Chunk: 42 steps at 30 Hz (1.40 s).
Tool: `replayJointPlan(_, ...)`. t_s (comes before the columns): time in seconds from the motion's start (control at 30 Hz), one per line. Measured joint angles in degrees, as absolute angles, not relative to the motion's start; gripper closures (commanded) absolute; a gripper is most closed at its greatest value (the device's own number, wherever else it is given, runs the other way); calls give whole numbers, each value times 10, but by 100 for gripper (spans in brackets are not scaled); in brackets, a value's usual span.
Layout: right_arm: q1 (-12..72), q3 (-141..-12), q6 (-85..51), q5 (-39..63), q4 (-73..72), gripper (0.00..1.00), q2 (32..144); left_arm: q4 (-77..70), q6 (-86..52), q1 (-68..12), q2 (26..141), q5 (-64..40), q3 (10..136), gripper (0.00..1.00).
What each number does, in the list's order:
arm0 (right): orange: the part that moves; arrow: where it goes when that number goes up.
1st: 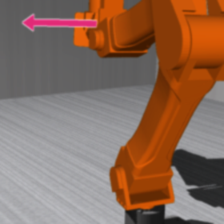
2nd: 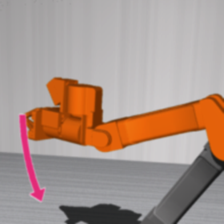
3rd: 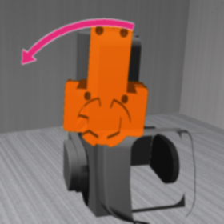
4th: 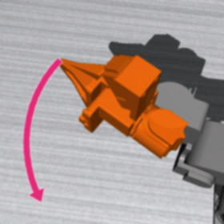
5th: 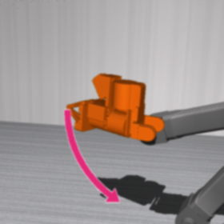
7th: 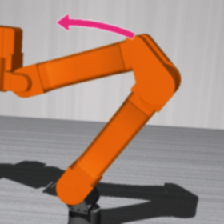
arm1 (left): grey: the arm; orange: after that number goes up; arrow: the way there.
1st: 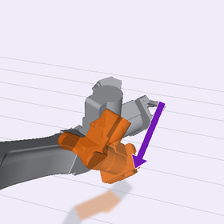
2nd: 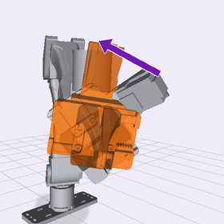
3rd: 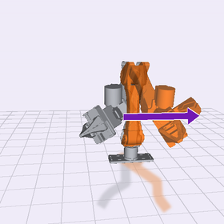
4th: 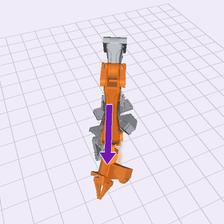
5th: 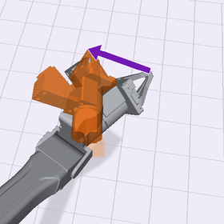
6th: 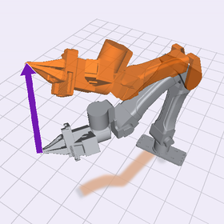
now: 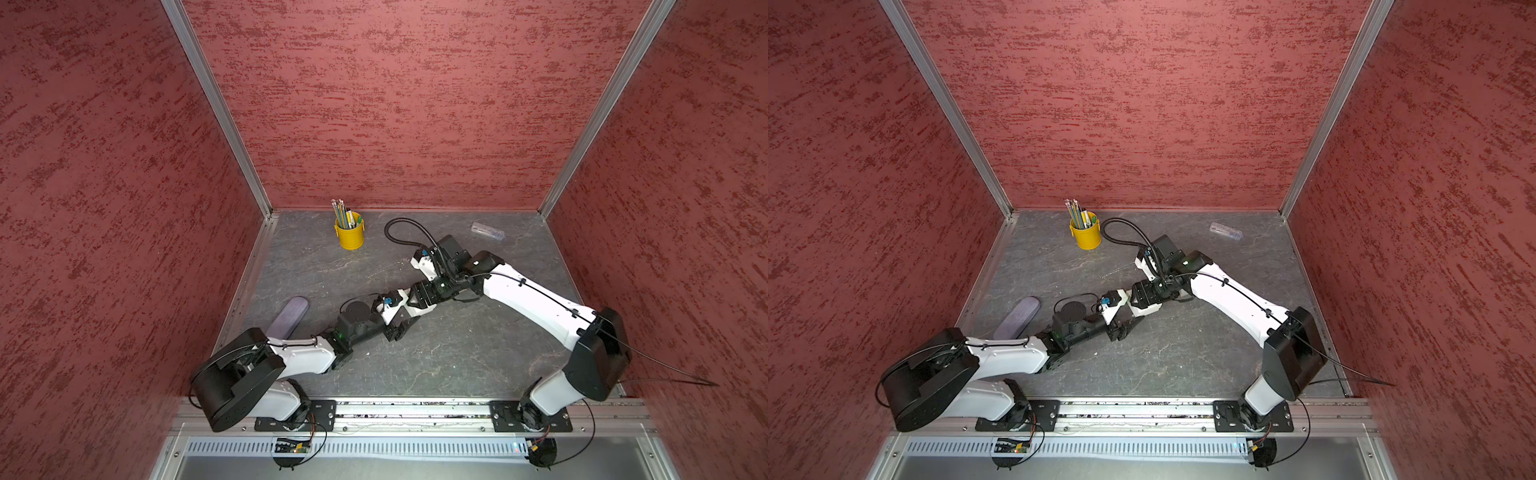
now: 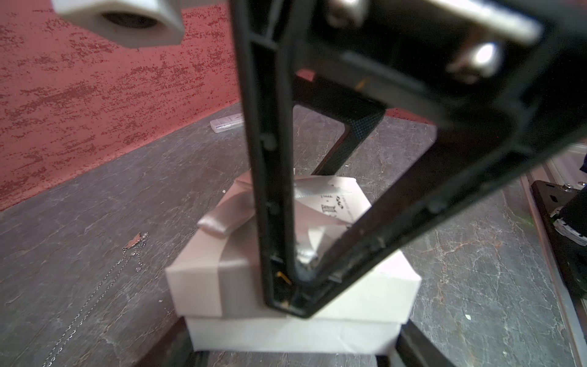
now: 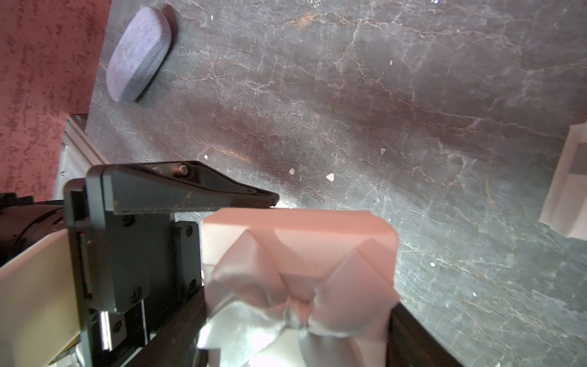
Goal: Take the necklace out of the lift-off lid jewelry box
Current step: Open the lid on the jewelry box, then place the lid at the center of the board.
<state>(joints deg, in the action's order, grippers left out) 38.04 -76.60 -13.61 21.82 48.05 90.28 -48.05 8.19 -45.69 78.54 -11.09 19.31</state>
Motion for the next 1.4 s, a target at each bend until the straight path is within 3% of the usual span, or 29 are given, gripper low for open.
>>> replayJointPlan(0.5, 358, -759, -138, 255, 477, 24, 878, -477, 82, -456, 766, -114, 190, 39)
replayJointPlan(0.77, 313, -753, -135, 224, 478, 22, 847, -445, 78, -456, 758, -108, 171, 39)
replayJointPlan(1.03, 246, -632, -133, 161, 458, 22, 818, -434, 74, -456, 738, -101, 158, 39)
replayJointPlan(1.27, 194, -507, -147, 116, 416, 7, 835, -424, 73, -456, 729, -100, 157, 39)
replayJointPlan(1.4, 190, -503, -156, 99, 399, 5, 835, -413, 73, -456, 720, -100, 156, 39)
